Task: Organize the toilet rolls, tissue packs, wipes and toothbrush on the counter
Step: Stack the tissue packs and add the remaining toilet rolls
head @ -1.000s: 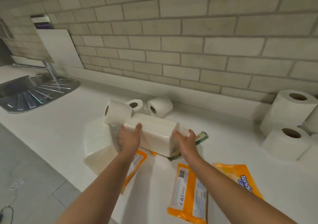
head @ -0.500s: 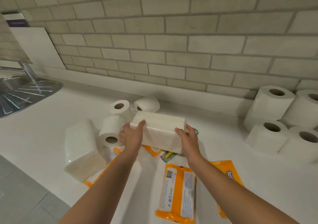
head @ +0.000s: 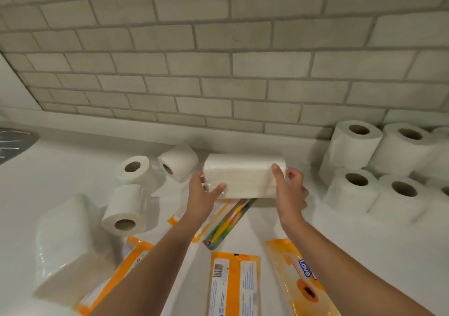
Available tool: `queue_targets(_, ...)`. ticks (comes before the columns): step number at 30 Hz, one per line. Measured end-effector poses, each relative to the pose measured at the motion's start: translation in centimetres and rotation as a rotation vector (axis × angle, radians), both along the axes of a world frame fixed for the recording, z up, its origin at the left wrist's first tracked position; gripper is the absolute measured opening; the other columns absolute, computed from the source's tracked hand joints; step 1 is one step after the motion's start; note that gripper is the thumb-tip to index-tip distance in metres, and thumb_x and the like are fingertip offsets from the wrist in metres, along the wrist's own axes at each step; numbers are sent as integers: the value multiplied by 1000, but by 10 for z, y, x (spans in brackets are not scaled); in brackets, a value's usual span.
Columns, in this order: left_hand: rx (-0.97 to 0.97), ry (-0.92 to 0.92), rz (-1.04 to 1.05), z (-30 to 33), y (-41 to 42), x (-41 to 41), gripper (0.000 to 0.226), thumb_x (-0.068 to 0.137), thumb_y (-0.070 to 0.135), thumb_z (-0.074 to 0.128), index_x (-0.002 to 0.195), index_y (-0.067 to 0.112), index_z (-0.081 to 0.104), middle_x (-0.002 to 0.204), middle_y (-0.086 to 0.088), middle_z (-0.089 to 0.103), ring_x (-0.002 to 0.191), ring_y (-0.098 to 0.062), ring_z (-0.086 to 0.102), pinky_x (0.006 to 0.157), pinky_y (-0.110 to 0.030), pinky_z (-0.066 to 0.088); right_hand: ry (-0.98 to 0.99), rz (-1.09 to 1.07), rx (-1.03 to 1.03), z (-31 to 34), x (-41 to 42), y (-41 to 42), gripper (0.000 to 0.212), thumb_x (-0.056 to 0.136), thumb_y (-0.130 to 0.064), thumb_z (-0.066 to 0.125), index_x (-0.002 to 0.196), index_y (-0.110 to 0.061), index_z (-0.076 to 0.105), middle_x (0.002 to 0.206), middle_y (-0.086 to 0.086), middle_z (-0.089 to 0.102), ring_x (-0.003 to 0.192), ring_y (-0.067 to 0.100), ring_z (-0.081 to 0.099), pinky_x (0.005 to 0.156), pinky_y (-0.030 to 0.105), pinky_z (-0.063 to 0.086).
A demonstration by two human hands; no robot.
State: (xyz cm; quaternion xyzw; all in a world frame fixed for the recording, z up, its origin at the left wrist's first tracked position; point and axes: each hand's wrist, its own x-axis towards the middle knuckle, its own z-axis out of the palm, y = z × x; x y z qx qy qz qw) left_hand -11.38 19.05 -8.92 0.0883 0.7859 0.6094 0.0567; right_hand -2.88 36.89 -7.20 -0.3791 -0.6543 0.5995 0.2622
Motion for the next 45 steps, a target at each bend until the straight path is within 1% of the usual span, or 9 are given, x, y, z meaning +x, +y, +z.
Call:
queue_targets(4,-29,-6,-24,-15,26,-15,50,79,18,78,122,24,54,125,-8,57,108,-23,63,95,-51,54,103,57,-109,-1,-4,24,42,90,-51,57,114,-22,38,109,-4,46,102,18,46,80,29,40)
queue_targets(11,-14,-61,-233,-11,73,-44,53,86,-7,67,132,8,44,118,-5,58,111,-22,59,98,-36,50,60,-68,-112,-17,-10,68,58,89,-43,64,134,-15,41,136,4,42,117,19,43,97,34,37)
queue_targets(13,-1,-139,-238,-10,85,-53,39,87,7,73,121,3,54,108,-4,69,96,-12,68,83,-26,54,-11,-83,-64,-26,-11,77,54,86,-44,65,129,-20,44,139,7,39,124,24,40,105,41,36)
queue_targets(15,11,-195,-253,-6,101,-58,15,91,16,70,86,7,59,66,10,68,59,6,63,56,-10,47,-101,-111,-14,-33,-15,84,59,87,-45,62,136,-18,42,142,8,36,134,27,31,112,46,30)
queue_targets(17,25,-233,-211,-3,112,-62,26,93,21,69,75,9,55,55,11,57,44,4,54,45,-9,39,-89,-134,-26,-35,-18,86,63,88,-46,62,137,-12,41,139,10,40,134,29,35,112,47,30)
queue_targets(20,60,-253,-173,-8,123,-68,57,86,36,75,120,-5,52,105,-14,64,82,-17,62,68,-26,46,-13,-165,-98,-35,-25,87,67,87,-46,64,138,-8,41,134,9,48,128,28,46,110,41,36)
queue_targets(23,70,-273,-179,-9,131,-72,62,90,32,70,137,3,42,132,-10,58,110,-24,60,88,-29,42,-46,-134,-115,-39,-29,90,73,89,-54,57,142,-6,41,142,12,48,133,31,44,112,42,34)
queue_targets(32,-33,-230,-216,-3,137,-73,66,97,44,56,149,10,33,136,-5,52,126,-25,50,92,-27,32,-57,-49,-127,-40,-33,91,67,99,-51,38,154,-15,23,158,5,29,145,25,28,118,38,20)
queue_targets(45,-70,-231,-209,4,139,-72,70,99,48,49,154,13,24,155,-9,38,140,-30,38,108,-37,32,-153,22,-78,-37,-35,98,68,97,-57,35,152,-16,29,155,4,36,142,25,33,118,40,24)
